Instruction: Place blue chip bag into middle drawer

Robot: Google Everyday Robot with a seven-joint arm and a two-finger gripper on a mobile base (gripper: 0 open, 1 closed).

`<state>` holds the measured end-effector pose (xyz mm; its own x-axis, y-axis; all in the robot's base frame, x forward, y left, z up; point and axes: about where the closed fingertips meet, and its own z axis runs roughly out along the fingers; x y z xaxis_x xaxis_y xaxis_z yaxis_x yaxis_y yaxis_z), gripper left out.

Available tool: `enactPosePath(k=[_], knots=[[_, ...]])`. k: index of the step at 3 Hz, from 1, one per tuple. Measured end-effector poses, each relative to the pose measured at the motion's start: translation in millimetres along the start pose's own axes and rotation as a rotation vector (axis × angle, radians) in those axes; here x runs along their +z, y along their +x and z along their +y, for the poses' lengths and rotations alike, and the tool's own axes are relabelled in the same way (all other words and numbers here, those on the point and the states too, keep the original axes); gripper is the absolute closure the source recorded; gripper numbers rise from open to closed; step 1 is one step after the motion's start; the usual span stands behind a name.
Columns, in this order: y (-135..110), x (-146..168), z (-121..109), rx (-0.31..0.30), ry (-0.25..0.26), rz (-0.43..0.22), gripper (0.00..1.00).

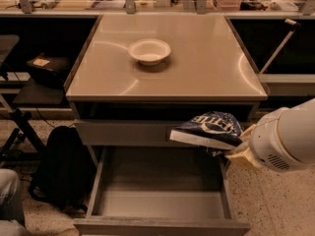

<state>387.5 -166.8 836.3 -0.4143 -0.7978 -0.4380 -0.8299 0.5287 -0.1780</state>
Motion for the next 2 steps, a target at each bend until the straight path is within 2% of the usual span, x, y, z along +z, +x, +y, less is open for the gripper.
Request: enactPosePath(k=[1,2], knots=[[28.4,26.1,28.7,0.049,-0.035,-0.048,1.00],[47.1,94.6,52.5,0.070,-0.093,-0.099,1.00]])
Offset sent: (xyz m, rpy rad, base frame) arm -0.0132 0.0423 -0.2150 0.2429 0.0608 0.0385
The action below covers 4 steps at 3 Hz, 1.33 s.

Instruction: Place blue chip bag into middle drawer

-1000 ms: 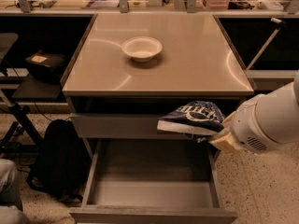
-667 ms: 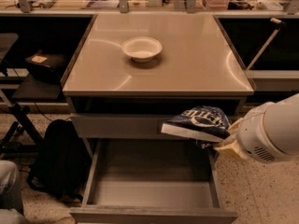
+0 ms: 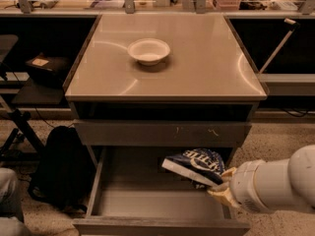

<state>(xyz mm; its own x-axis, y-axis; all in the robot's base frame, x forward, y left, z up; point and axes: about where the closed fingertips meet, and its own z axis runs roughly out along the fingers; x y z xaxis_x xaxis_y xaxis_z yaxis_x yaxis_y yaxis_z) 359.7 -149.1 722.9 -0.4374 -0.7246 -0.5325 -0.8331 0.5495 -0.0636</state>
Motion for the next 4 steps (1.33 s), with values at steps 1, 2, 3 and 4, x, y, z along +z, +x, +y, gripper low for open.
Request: enactPosePath(k=[1,2,3,4], knots=[[5.3,82.4,-1.4,-0.017,-0.048,-0.034,1.00],[-7.4,156.9,-30.5,-0.011,-0.051,-0.067,1.00],[-30.4,186.4,-17.1,-0.063,-0.100,-0.073,1.00],[-30.9,185.6,-17.1,-0.063,-0.099,-0.073,1.00]])
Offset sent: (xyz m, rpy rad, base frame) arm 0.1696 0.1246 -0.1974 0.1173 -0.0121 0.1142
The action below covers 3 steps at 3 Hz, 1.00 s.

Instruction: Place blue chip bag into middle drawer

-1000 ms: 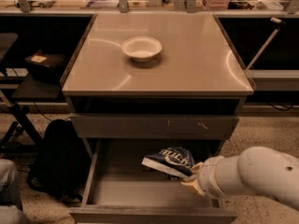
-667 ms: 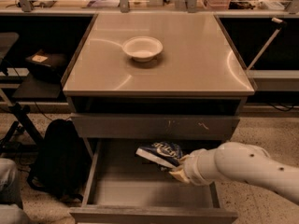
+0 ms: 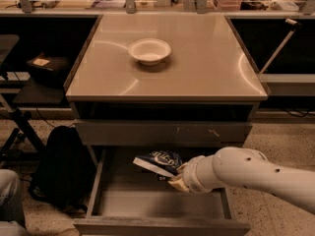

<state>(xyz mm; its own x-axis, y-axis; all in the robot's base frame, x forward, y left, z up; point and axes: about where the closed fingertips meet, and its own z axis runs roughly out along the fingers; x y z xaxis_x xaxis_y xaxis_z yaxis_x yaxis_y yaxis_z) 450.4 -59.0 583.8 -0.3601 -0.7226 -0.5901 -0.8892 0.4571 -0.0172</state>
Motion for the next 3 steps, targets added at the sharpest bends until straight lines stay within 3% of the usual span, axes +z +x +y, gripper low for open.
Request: enactPosePath(k=[1,2,3], knots=[[6.7,12.2,-21.4,0.016,0.028,-0.075,1.00],[7.4,18.7,-91.4,-0.002,0.150,-0.234,1.00],[9.2,24.9,-118.1,-0.027,0.181,-0.294,1.00]])
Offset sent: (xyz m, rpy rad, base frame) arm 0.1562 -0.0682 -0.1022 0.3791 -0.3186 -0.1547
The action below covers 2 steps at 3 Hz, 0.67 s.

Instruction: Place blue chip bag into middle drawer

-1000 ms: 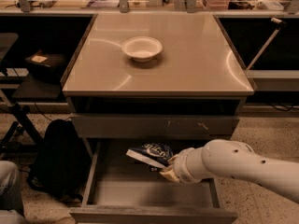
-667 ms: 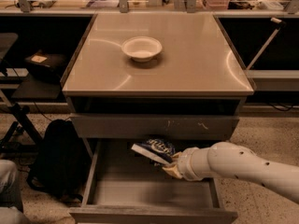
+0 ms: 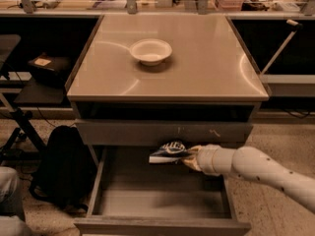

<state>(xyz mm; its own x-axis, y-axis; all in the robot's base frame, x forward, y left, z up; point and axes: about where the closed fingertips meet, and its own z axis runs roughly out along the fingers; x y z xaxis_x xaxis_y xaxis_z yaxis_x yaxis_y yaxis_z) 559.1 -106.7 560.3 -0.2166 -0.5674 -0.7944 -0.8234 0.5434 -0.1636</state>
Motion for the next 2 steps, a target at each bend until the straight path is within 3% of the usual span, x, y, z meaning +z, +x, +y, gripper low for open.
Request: enactPosePath(k=[2], knots=[[6.4,0.8,3.3,0.009,-0.006,0.013,1.00]])
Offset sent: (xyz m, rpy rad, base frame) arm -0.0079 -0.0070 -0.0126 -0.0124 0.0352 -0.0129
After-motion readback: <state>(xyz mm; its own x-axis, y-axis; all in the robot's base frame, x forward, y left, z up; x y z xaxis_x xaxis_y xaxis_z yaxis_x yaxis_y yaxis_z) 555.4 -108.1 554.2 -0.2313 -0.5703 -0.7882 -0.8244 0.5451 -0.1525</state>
